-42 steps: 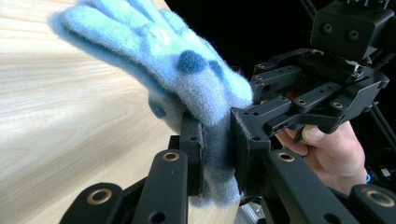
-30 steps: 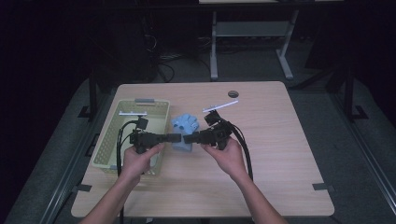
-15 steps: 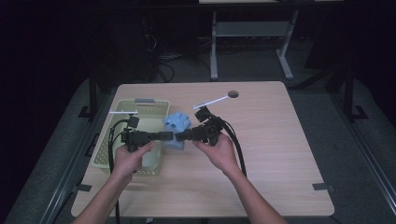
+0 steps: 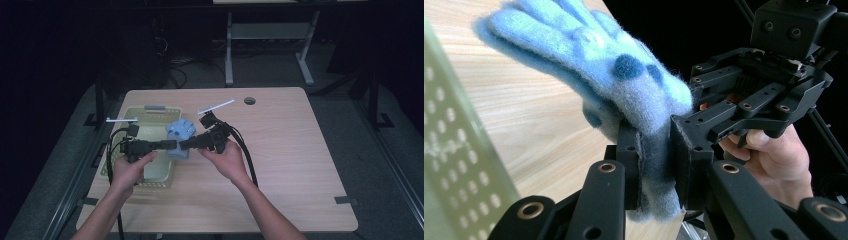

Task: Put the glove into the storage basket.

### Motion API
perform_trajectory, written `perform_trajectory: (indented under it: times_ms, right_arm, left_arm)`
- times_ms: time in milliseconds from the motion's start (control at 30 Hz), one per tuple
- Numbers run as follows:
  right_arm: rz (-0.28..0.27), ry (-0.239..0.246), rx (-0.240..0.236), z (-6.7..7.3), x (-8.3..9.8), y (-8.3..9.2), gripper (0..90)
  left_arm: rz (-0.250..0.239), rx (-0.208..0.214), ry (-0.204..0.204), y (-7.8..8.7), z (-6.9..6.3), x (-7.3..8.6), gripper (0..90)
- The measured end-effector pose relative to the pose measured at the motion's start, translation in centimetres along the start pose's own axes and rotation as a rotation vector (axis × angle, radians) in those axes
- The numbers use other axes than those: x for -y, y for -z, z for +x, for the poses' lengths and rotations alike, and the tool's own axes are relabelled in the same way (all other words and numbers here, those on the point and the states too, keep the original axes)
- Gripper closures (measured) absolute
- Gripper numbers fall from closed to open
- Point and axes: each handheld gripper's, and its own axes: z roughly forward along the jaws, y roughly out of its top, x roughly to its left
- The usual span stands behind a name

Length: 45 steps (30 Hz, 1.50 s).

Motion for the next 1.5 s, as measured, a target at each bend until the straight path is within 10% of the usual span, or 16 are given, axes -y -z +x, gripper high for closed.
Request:
perform_trajectory:
  times_ms: [1500]
  right_arm:
    - [0.080, -0.005, -0.091, 1.1, -2.3, -7.5, 64.7]
  left_arm:
    - [-0.049, -0.092, 0.045, 7.2, 3.6, 1.6, 76.7]
